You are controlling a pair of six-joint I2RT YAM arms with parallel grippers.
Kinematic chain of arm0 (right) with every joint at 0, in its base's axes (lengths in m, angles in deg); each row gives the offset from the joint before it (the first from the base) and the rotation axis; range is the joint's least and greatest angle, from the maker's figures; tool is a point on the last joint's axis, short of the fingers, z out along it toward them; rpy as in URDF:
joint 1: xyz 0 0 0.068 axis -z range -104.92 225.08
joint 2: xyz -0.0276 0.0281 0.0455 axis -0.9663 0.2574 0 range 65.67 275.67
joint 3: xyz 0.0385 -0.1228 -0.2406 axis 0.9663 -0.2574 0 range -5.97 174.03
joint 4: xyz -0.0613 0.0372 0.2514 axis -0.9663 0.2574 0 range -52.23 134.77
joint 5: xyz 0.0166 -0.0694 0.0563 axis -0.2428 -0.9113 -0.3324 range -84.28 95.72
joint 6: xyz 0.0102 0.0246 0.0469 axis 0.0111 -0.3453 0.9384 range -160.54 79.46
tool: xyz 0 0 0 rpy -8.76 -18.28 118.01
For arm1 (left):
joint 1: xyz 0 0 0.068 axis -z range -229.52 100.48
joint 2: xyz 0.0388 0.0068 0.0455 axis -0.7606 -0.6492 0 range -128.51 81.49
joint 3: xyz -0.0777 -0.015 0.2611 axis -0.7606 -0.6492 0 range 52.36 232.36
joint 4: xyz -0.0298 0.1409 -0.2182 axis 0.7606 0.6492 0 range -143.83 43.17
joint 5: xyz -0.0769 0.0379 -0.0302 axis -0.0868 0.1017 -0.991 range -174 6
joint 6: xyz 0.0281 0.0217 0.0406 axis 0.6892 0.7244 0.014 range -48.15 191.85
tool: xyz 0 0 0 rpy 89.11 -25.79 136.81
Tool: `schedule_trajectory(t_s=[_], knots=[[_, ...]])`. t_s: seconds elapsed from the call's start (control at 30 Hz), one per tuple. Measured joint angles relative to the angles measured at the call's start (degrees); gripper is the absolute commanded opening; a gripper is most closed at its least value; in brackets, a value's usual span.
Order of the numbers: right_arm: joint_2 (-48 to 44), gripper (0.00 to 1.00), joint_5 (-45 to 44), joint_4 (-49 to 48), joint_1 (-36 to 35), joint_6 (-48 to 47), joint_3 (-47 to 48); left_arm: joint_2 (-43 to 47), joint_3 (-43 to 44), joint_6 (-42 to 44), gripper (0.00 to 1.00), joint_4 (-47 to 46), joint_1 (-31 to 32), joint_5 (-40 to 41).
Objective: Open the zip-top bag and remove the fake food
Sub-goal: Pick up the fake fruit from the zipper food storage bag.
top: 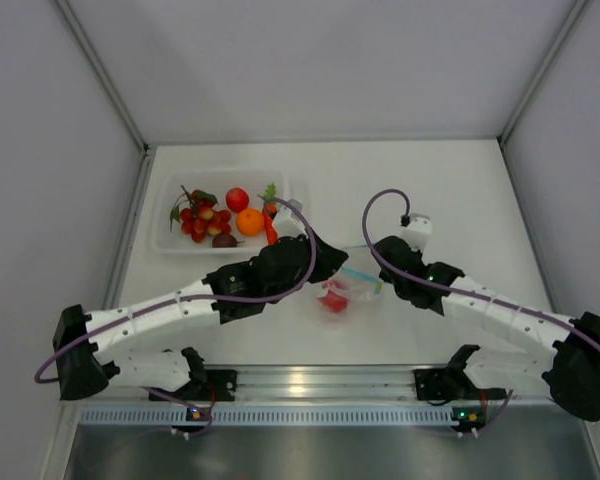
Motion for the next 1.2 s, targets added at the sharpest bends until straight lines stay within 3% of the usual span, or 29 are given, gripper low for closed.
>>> schedule_trajectory(t_s=[0.33, 0.77, 1.2], knots=[[-1.07, 0.20, -12.22, 12.92, 0.66, -7.52, 9.01, 0.17, -2.75, -1.49, 0.00, -2.80, 0.20, -0.33], [-3.82, 0.22, 4.98, 13.20, -1.16, -11.04, 10.05, -3.41, -6.88, -3.23, 0.00, -8.31, 0.17, -0.02], [-2.45, 0.21, 4.94, 5.18, -5.51, -1.11, 8.46, -3.41, -7.54, -4.92, 0.00, -10.47, 0.17, -0.04]])
